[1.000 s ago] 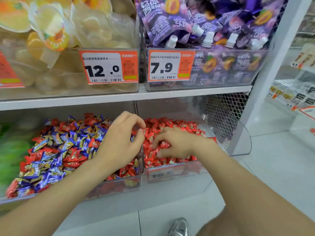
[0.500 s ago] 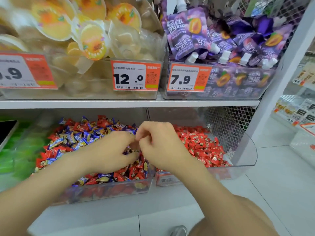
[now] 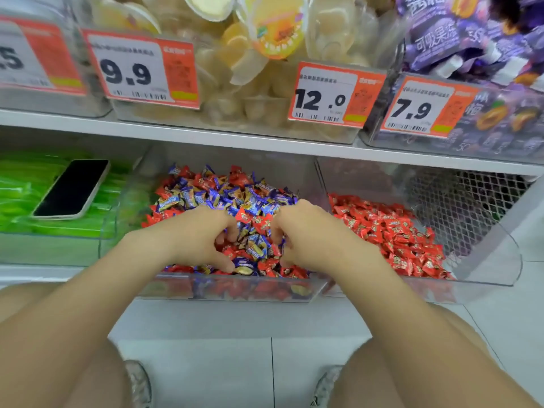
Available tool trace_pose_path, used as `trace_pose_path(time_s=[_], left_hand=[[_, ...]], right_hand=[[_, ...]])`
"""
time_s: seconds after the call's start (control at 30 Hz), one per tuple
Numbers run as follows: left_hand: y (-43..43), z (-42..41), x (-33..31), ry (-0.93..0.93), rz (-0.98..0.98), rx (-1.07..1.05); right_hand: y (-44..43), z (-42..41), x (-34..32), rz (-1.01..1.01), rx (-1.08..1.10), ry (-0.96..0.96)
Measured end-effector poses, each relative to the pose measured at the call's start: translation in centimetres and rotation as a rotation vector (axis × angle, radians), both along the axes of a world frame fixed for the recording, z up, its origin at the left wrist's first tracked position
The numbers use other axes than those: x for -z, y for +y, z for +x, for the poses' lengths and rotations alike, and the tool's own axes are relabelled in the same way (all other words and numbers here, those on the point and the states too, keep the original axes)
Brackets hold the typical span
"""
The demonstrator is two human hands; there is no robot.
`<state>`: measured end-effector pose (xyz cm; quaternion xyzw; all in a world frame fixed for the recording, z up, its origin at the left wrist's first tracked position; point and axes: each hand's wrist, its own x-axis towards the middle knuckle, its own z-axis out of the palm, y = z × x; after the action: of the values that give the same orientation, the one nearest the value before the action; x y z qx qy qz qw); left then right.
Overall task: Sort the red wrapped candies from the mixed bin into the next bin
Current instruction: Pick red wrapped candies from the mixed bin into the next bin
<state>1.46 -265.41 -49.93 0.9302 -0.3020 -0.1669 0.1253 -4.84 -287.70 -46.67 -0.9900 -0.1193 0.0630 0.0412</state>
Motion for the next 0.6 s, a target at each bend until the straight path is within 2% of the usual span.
trace_pose_path(time_s=[0.1,0.2,0.4,0.6], left_hand=[[0.1,0.4,0.5,0.035,0.045,0.052],[-0.7,0.4,1.0,0.01,0.054,0.087],[-1.0,1.7,1.3,0.053,0.075,0.069],[-0.2,2.0,1.2,0.036,-0.006,0.065]], right_hand=[[0.9,0.9,1.3,-0.026,-0.025,0.125],[2.0,2.3,2.4,-0.062,-0.058,0.126],[1.4,3.2,1.8,0.055,-0.083,0.153],[0.0,2.5,0.4,0.227,0.063,0.143]])
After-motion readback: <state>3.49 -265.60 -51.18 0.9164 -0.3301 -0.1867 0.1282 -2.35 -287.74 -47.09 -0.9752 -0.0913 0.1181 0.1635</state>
